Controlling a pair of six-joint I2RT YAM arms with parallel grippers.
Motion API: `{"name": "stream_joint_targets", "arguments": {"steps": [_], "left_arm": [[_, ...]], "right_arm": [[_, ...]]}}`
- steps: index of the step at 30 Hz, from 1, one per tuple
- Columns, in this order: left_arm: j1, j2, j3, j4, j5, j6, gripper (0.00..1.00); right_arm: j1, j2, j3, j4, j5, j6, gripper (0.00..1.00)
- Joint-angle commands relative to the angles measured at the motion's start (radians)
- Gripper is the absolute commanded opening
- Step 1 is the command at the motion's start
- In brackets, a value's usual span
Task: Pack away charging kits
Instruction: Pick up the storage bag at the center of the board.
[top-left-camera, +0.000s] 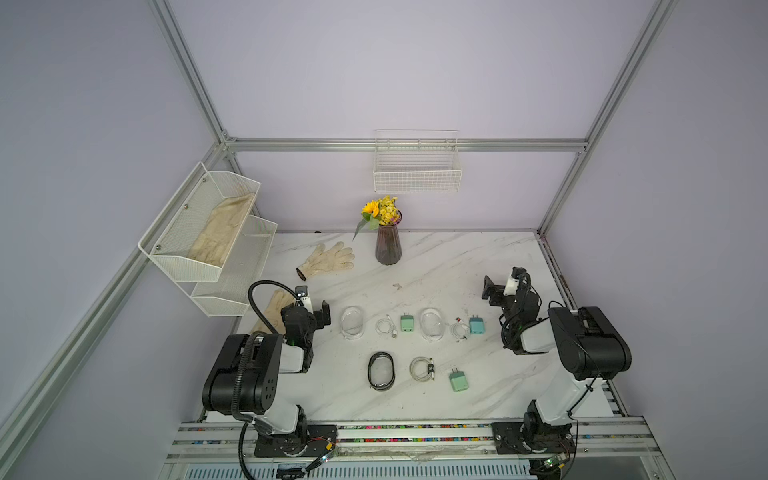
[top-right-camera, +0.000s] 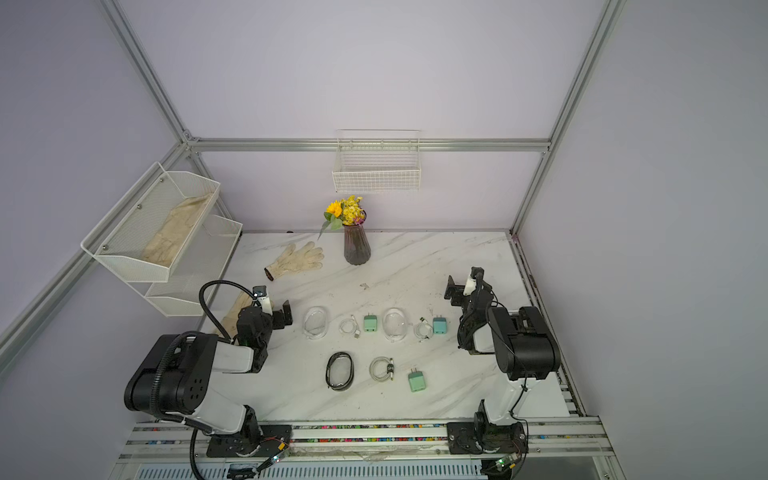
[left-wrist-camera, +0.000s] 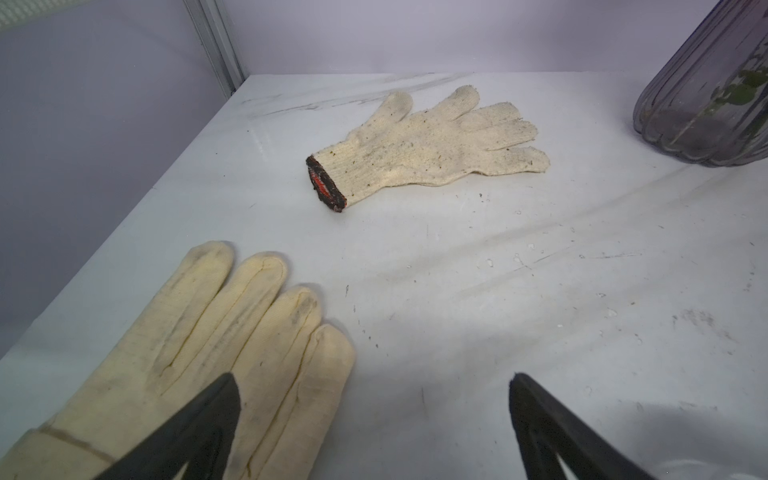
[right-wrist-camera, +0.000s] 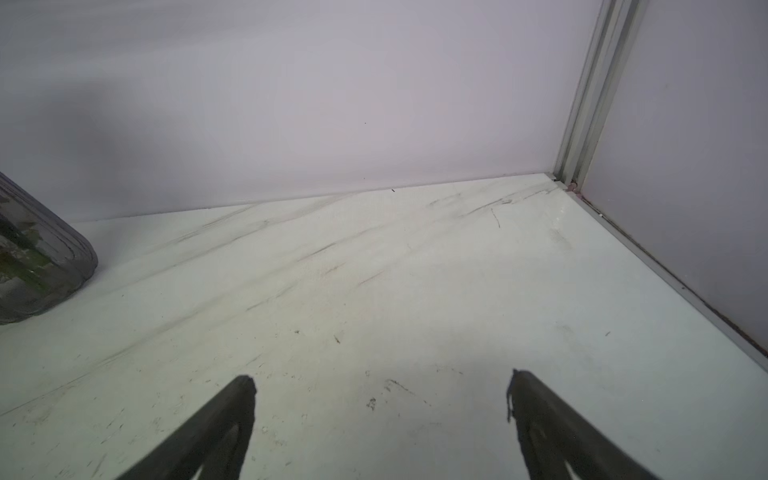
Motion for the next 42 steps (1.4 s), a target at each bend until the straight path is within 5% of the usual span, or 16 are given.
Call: {"name": "stream_joint_targets", "arguments": {"steps": [1,30,37,42], "left_arm": [[0.010,0.005,0.069,0.071,0.001,0.020,1.00],[0.012,-0.001,0.071,0.075,-0.030,0.002,1.00],[0.013,-0.129,0.300,-0.427,-0.185,-0.058,1.00],[0.002,-0.194,0.626,-1.021,-0.195,-0.194,1.00]], "right_arm": [[0.008,0.008,0.012,0.069,-0.006,-0.011,0.97],[0.008,-0.015,0.014,0.054,0.025,0.016,0.97],[0.002,-0.344,0.129,-0.331,0.102,0.146,0.97],[-0.006,-0.426,0.276,-0.617,-0.021,0.227,0.97]]}}
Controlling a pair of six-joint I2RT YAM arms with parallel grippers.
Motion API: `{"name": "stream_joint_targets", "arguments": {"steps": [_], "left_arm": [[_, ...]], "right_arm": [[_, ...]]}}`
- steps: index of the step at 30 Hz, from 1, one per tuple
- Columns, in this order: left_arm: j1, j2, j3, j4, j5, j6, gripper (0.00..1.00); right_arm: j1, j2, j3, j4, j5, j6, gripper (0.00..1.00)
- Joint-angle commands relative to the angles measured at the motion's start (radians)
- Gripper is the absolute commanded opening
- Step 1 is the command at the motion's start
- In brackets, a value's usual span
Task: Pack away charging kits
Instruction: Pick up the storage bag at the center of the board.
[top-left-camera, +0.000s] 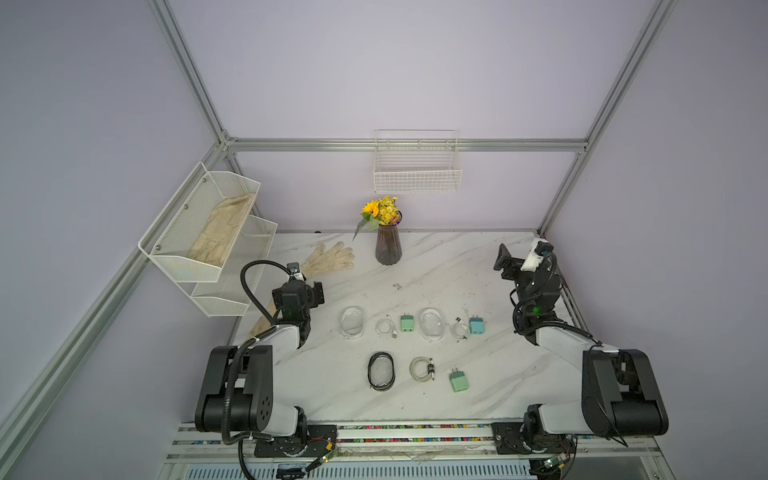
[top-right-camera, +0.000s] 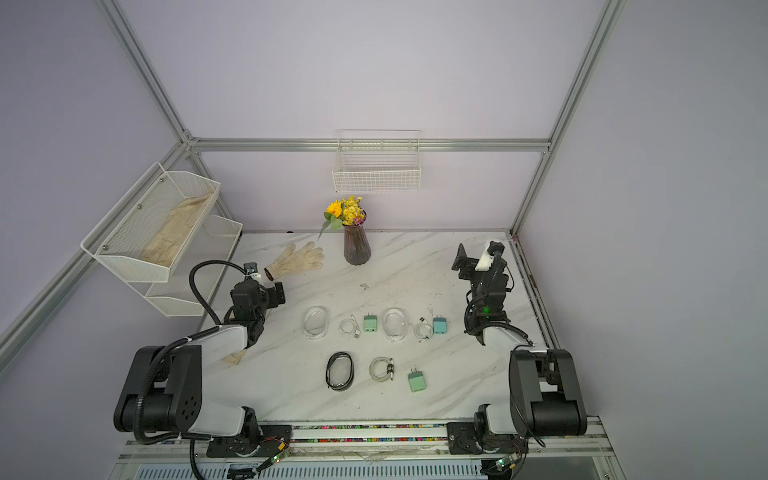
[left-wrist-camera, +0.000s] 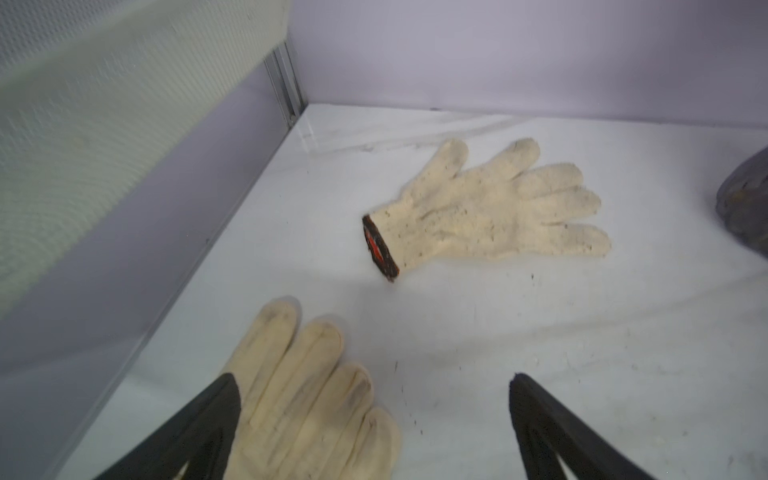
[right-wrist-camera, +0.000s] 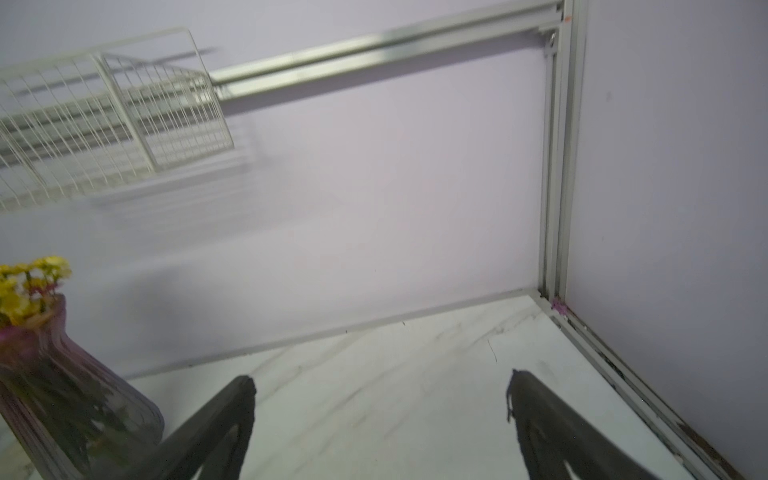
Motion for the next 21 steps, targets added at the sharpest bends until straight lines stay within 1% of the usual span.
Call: {"name": "stream_joint_targets", "arguments": {"steps": [1,3,5,8,10,12,13,14,16,18,21], "left_arm": [[-0.010,-0.050,0.267,-0.489,-0.024,-0.168,1.00],[-0.056,-0.057,0.352,-0.685,-0.012,-0.258,1.00],[-0.134,-0.074,0.389,-0.819,0.008,-0.308,1.00],[-0.301,-0.103,0.422,-1.004,0.004,-0.406,1.00],[-0.420,-0.122,0.428,-1.093,0.014,-0.491,0.97],[-0.555,-0.127,0.427,-1.160,0.044,-0.583,0.91],[-0.607,-0.120,0.430,-1.186,0.051,-0.635,0.89],[-0.677,-0.105,0.433,-1.209,0.061,-0.686,0.85],[-0.799,-0.056,0.445,-1.246,0.062,-0.777,0.84],[-0.919,0.042,0.481,-1.287,0.036,-0.840,0.81],[-1.016,0.176,0.557,-1.368,0.015,-0.913,0.81]], "right_arm": [[0.001,-0.017,0.085,-0.289,-0.085,0.119,0.97],[0.045,-0.017,0.131,-0.378,-0.122,0.142,0.93],[0.125,-0.015,0.191,-0.500,-0.108,0.134,0.92],[0.265,-0.020,0.248,-0.629,-0.064,0.124,0.92],[0.319,-0.017,0.267,-0.689,-0.073,0.138,0.91],[0.367,-0.006,0.283,-0.748,-0.081,0.133,0.89],[0.381,0.000,0.292,-0.778,-0.083,0.128,0.89],[0.393,0.005,0.301,-0.811,-0.091,0.121,0.88],[0.412,0.006,0.310,-0.861,-0.083,0.108,0.88],[0.418,0.006,0.290,-0.849,-0.089,0.101,0.88],[0.418,0.049,0.263,-0.791,-0.091,0.107,0.88]]}}
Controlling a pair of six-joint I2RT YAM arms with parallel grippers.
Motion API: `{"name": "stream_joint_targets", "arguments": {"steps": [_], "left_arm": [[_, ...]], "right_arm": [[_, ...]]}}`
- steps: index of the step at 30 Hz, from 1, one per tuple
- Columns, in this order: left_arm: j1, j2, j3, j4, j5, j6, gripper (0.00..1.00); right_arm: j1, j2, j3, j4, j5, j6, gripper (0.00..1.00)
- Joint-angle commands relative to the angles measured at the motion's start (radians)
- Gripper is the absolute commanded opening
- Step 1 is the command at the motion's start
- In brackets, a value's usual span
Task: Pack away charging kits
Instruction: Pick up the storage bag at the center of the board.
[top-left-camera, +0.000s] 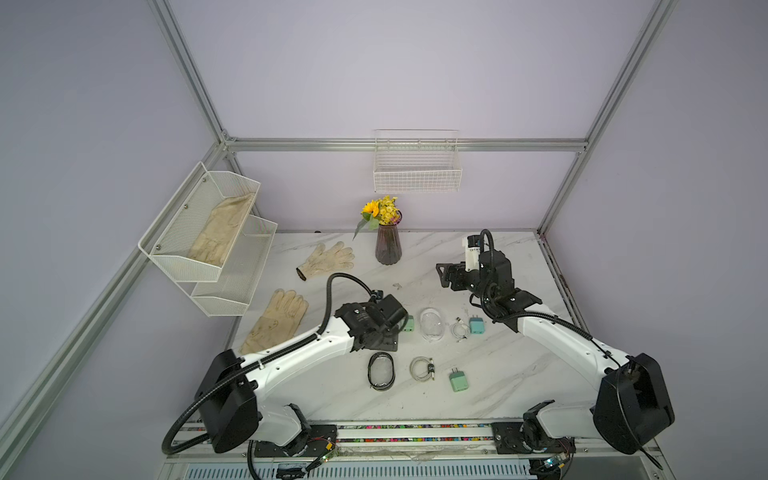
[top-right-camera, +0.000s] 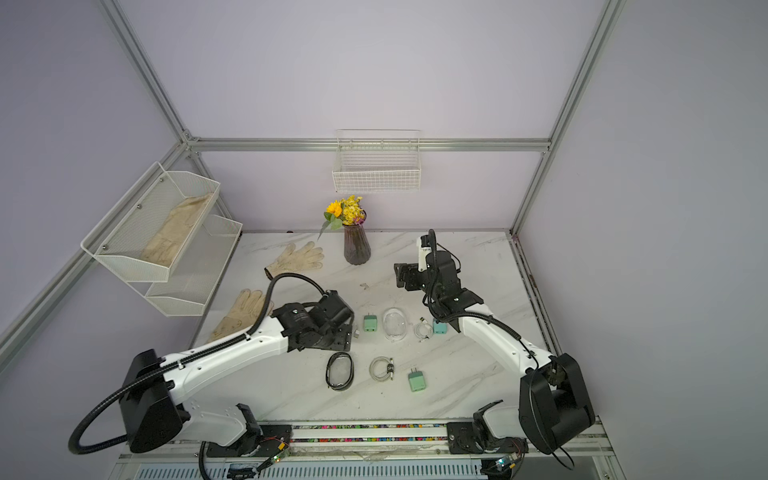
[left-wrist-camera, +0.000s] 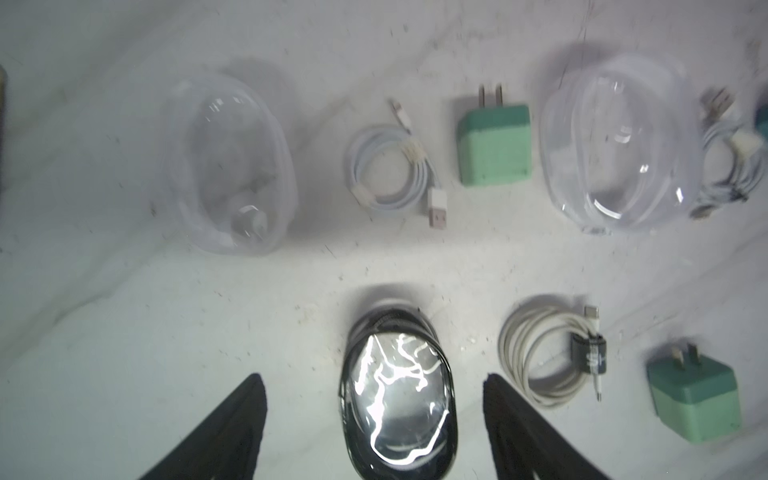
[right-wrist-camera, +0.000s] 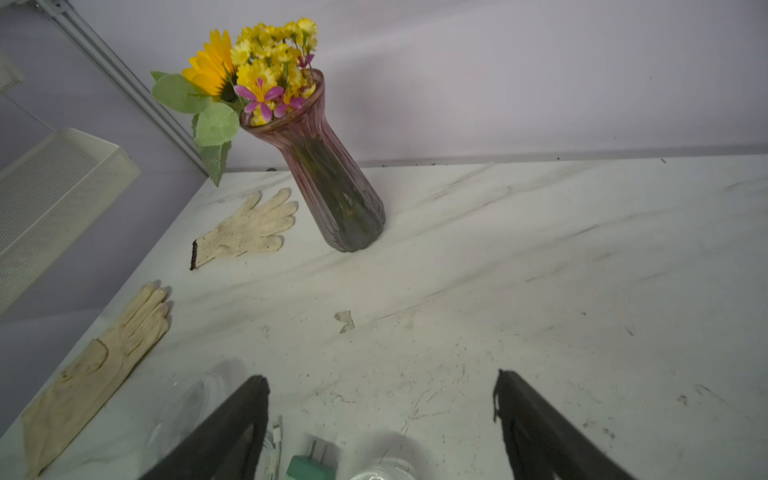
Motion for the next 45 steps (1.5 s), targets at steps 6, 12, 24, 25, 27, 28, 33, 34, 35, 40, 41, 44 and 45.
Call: {"name": "stream_joint_targets", "arguments": {"steps": [6,12,24,25,27,28,33,34,35,40,41,44,45], "left_arm": [[-0.110,0.241,0.204,-0.177,-0.053,-0.224,0.79],[-0.110,0.267,0.168,-0.158,-0.054,-0.212,0.75],[-0.110,0.196,0.028,-0.058,-0.007,-0.157,0.56],[-0.110,0.191,0.015,-0.057,-0.010,-0.151,0.55],[-0.110,0.177,-0.012,-0.042,-0.007,-0.138,0.56],[-0.110,0.169,-0.029,-0.027,-0.001,-0.131,0.56],[-0.110,0.163,-0.061,0.011,0.006,-0.115,0.56],[-0.110,0.169,-0.066,0.018,0.012,-0.111,0.55],[-0.111,0.171,-0.071,0.021,0.012,-0.111,0.53],[-0.109,0.145,-0.113,0.067,0.011,-0.092,0.51],[-0.110,0.143,-0.116,0.069,0.011,-0.087,0.51],[-0.104,0.138,-0.129,0.079,0.015,-0.076,0.47],[-0.103,0.137,-0.132,0.084,0.019,-0.075,0.45]], "right_arm": [[0.004,0.059,-0.024,0.064,-0.013,0.055,0.85],[0.004,0.060,-0.027,0.052,-0.030,0.017,0.85],[0.004,0.037,-0.079,0.095,-0.075,0.032,0.85],[0.004,0.034,-0.079,0.091,-0.074,0.032,0.85],[0.003,0.025,-0.086,0.095,-0.076,0.030,0.85],[0.003,0.023,-0.089,0.095,-0.076,0.028,0.85],[0.003,0.019,-0.093,0.095,-0.078,0.030,0.85],[0.003,0.017,-0.095,0.098,-0.082,0.033,0.85],[0.003,0.017,-0.098,0.102,-0.085,0.036,0.85],[0.004,0.019,-0.107,0.111,-0.094,0.038,0.84],[0.004,0.021,-0.106,0.111,-0.096,0.038,0.84],[0.003,0.022,-0.109,0.116,-0.099,0.038,0.83],[0.004,0.023,-0.109,0.117,-0.098,0.038,0.83]]}}
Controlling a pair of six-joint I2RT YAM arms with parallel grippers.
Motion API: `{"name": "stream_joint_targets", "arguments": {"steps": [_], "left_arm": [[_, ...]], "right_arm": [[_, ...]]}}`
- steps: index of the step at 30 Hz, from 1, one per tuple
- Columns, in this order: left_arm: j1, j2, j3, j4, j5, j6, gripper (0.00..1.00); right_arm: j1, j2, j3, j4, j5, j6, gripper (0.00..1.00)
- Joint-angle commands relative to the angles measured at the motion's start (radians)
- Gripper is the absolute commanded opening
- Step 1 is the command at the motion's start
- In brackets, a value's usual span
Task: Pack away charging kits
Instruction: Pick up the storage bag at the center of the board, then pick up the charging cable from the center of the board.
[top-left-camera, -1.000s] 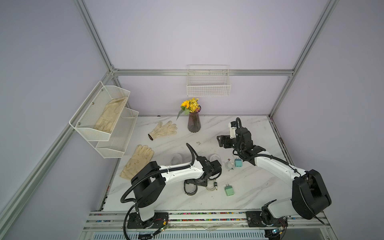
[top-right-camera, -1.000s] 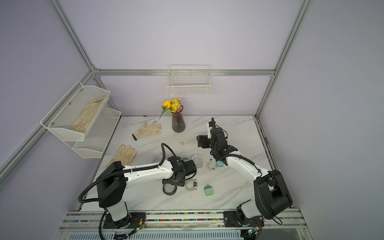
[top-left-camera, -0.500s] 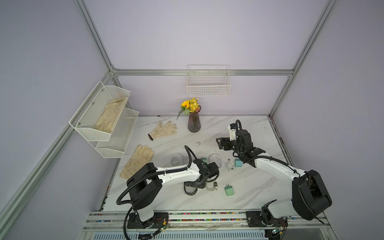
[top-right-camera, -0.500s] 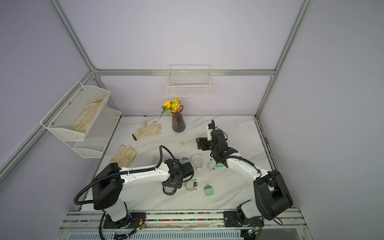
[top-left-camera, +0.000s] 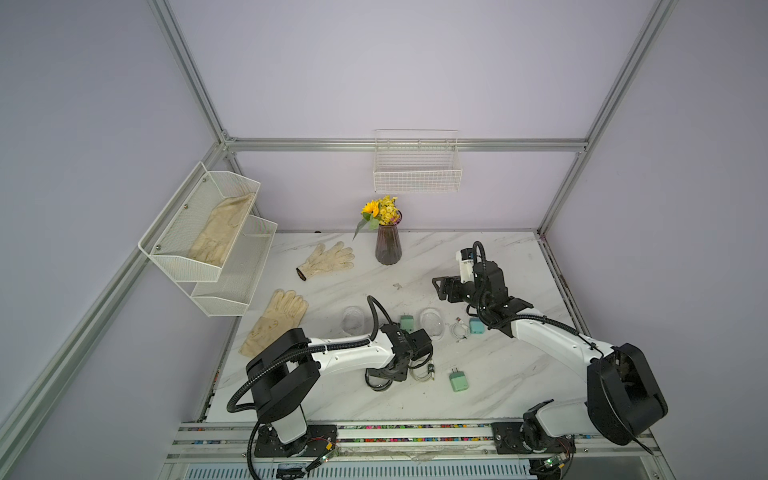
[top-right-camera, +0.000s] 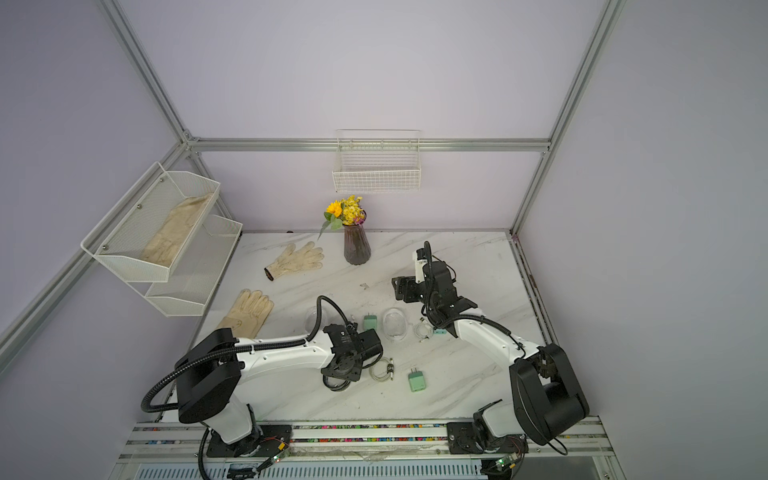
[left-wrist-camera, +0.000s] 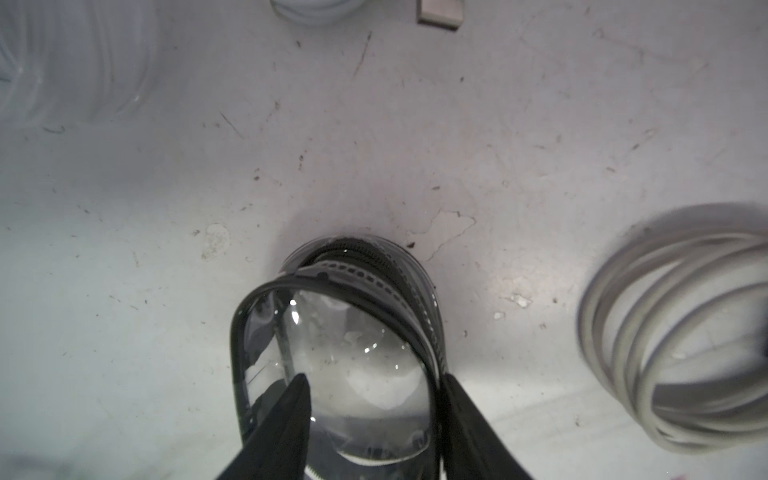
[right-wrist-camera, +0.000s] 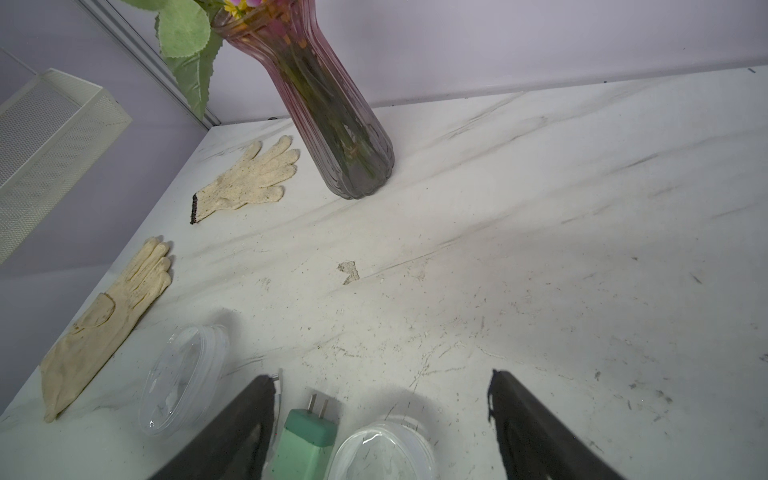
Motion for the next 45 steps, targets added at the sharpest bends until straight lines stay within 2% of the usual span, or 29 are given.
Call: {"name": "stream_joint_targets", "arguments": {"steps": [1,4,5,6,9,11,15,19,20,23,26,33,38,45], "left_arm": [[0.006,-0.037,-0.041,0.028,0.015,0.024,0.43],[0.005,-0.046,-0.048,0.041,0.025,0.031,0.26],[0.006,-0.050,-0.051,0.043,0.024,0.032,0.11],[0.006,-0.054,-0.053,0.045,0.023,0.032,0.07],[0.006,-0.072,-0.068,0.065,0.039,0.046,0.07],[0.010,-0.085,-0.080,0.080,0.054,0.050,0.00],[0.014,-0.138,-0.129,0.138,0.078,0.052,0.00],[0.021,-0.222,-0.219,0.277,0.119,0.043,0.00],[0.026,-0.249,-0.249,0.331,0.139,0.044,0.00],[0.040,-0.330,-0.327,0.464,0.190,0.037,0.00],[0.053,-0.373,-0.383,0.554,0.221,0.022,0.00],[0.097,-0.382,-0.467,0.698,0.294,-0.001,0.00],[0.113,-0.415,-0.501,0.734,0.296,-0.021,0.00],[0.113,-0.408,-0.491,0.760,0.320,-0.007,0.00]], "right_arm": [[0.004,-0.013,-0.009,0.038,-0.008,0.015,0.83],[0.003,-0.013,-0.006,0.040,-0.015,0.015,0.82],[0.004,-0.014,-0.004,0.040,-0.016,0.015,0.82],[0.003,-0.015,-0.003,0.040,-0.018,0.016,0.82],[0.004,-0.020,0.004,0.033,-0.026,0.015,0.82],[0.004,-0.022,0.010,0.018,-0.035,0.012,0.80],[0.019,-0.033,0.023,-0.044,-0.052,0.018,0.76],[0.070,-0.077,0.017,-0.156,-0.088,0.059,0.68],[0.093,-0.090,0.013,-0.193,-0.093,0.074,0.65],[0.160,-0.119,-0.007,-0.302,-0.105,0.151,0.49],[0.237,-0.140,-0.034,-0.389,-0.109,0.246,0.43],[0.384,-0.127,-0.103,-0.456,-0.041,0.425,0.40],[0.431,-0.061,-0.135,-0.454,-0.029,0.473,0.39],[0.446,-0.048,-0.184,-0.454,-0.012,0.502,0.38]]}}
